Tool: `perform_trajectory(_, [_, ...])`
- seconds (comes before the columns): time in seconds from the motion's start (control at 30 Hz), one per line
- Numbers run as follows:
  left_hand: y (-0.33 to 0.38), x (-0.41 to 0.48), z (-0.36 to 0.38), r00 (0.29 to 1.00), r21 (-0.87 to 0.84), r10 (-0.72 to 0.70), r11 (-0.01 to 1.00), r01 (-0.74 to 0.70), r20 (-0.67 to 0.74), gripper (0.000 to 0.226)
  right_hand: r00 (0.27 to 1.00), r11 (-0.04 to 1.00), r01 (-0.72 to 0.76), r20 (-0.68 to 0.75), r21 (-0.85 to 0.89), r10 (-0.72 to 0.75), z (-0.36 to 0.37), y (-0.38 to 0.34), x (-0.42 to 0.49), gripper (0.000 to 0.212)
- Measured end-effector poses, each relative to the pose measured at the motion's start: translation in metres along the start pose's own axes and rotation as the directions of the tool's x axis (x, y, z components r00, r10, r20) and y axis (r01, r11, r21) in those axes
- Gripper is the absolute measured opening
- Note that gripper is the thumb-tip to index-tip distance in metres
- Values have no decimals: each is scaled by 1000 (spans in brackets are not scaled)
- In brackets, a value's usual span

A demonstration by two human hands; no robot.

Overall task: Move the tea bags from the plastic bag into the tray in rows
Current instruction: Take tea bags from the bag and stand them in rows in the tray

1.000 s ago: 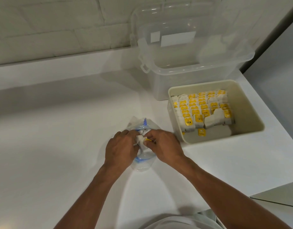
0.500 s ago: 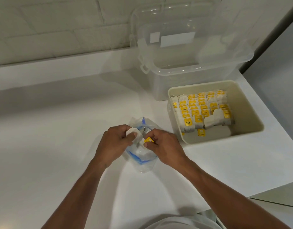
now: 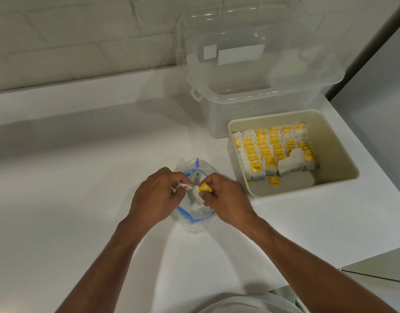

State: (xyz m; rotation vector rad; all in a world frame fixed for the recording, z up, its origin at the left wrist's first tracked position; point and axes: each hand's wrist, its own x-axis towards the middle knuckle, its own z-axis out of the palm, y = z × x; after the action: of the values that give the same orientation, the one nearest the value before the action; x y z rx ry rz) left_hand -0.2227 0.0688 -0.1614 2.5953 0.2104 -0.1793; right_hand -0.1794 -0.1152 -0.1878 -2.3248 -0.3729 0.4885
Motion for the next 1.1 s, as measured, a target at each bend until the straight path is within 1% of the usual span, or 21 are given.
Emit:
perform_trajectory(0.1, [1,-1,-4,1000,34,-9,999,10,-28,17,1000,1000,8,-24,7,-8,0,-1,0,10])
perform_trajectory(0.17, [2,-2,-6,999,52,-30,998,31,-13,17,1000,999,9,-28,41,-8,0,-1,0,7])
perform_trajectory(0.23, [1,-1,-6,999,-5,-50,999,50,7,16,1000,996,-3,-19,92,5,0,0,-1,4])
perform_trajectory(0.33, [4,-1,-9,996,-75,-81,994,82,22,6,999,977,-37,-10,208,40,0,1,-2,7])
perform_trajectory(0.37, [6,-1,-10,996,-99,-89,991,91,17,11,999,970,-37,-19,239,43,0,1,-2,7])
perform_trajectory(0.43, [7,-2,-11,997,-121,-74,990,72,-8,21,998,981,-4,-67,196,17,-2,0,-3,8])
perform_trajectory(0.5, [7,-2,-12,999,-97,-47,994,45,-14,13,997,991,23,-77,130,-13,-6,-2,-5,9])
perform_trajectory(0.53, [7,-3,-12,999,-90,-42,995,41,-8,10,999,988,11,-42,156,-4,-6,-2,-6,8])
perform_trajectory(0.6, [6,-3,-13,999,-97,-36,995,37,12,16,998,956,-57,50,289,44,-6,-4,-8,7])
perform_trajectory(0.63, [5,-3,-13,999,-110,-34,993,37,21,22,996,941,-72,68,331,52,-4,-3,-8,6])
perform_trajectory(0.73, [4,-3,-13,997,-152,-59,986,66,47,34,999,942,-44,42,334,31,-1,-2,-7,4])
perform_trajectory(0.77, [4,-2,-13,996,-165,-71,983,79,53,36,998,928,-49,41,368,36,-1,-3,-6,6])
perform_trajectory(0.83, [4,-1,-14,995,-202,-91,974,99,48,33,995,861,-93,63,500,71,-2,-5,-6,8])
perform_trajectory(0.9, [3,-1,-17,994,-220,-107,969,109,24,23,992,791,-126,93,598,87,-5,-10,-6,5])
perform_trajectory(0.97, [2,0,-20,995,-215,-101,972,97,-7,11,994,780,-112,80,616,79,-9,-13,-6,0])
perform_trajectory(1.0, [1,0,-21,995,-223,-99,970,94,-11,10,994,780,-109,75,617,80,-10,-14,-6,2])
perform_trajectory(1.1, [0,2,-23,993,-286,-120,951,115,-2,13,989,753,-144,106,642,99,-16,-21,-6,9])
